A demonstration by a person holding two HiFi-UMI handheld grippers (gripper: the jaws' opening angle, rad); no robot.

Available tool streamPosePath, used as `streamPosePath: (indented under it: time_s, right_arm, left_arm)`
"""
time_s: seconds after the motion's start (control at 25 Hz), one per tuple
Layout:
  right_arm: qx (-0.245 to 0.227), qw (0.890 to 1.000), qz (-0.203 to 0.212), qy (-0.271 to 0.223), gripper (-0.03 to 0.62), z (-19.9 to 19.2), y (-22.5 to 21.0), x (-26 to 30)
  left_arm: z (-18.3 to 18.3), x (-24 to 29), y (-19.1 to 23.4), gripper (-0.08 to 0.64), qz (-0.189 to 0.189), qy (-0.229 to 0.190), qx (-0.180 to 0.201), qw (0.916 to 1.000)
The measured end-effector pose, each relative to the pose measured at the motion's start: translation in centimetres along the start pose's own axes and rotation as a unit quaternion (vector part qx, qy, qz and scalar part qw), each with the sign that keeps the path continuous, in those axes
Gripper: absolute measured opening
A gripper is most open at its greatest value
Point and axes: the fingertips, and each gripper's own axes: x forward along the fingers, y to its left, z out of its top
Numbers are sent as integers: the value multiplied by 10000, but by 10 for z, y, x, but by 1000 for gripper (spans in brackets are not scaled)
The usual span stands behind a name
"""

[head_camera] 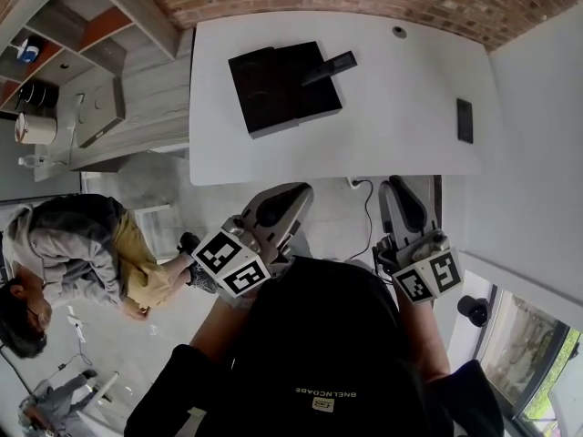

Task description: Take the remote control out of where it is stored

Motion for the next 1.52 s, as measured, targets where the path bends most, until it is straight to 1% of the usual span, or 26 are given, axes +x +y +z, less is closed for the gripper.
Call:
streamPosePath:
  time_s: [0.12,0.28,0.32,0.44,0.52,0.64,0.96,1.08,1.24,1.52]
  right_arm:
    - [-16,10000,-25,79,55,-2,4,19]
    - [-450,9986,-26,273,55,-6,10,41]
    - [-498,9983,1,300,55,-7,12,47]
    - [-480,9983,97,329,55,-9,18,64]
    - [-546,9976,102,407,55,-13,19,71]
    - [-522,9977,110,426,57,-15,20,78]
    - [-642,9965,189,496,57,-14,9,85]
    - [-606,9963,328,521,57,-13,7,92]
    - [-675,9941,628,565,57,-11,2,105]
    - [-849,9870,1097,808,69,-11,-16,129]
  left_arm:
    - [10,-3,14,6,-23,3,-45,10000]
    - [19,-10,33,6,13,-2,-149,9999]
    - [21,-12,38,6,24,2,-179,9998]
    - [25,-18,51,6,82,21,-248,9997]
    - [27,-22,58,6,133,37,-280,9995]
    - [30,-26,65,6,198,36,-294,9994]
    - [37,-25,63,6,286,-11,-218,9994]
    - [38,-25,63,6,403,-70,-226,9989]
    - [42,-23,68,6,643,-230,-179,9975]
    - [55,-20,78,6,1145,-598,-93,9916]
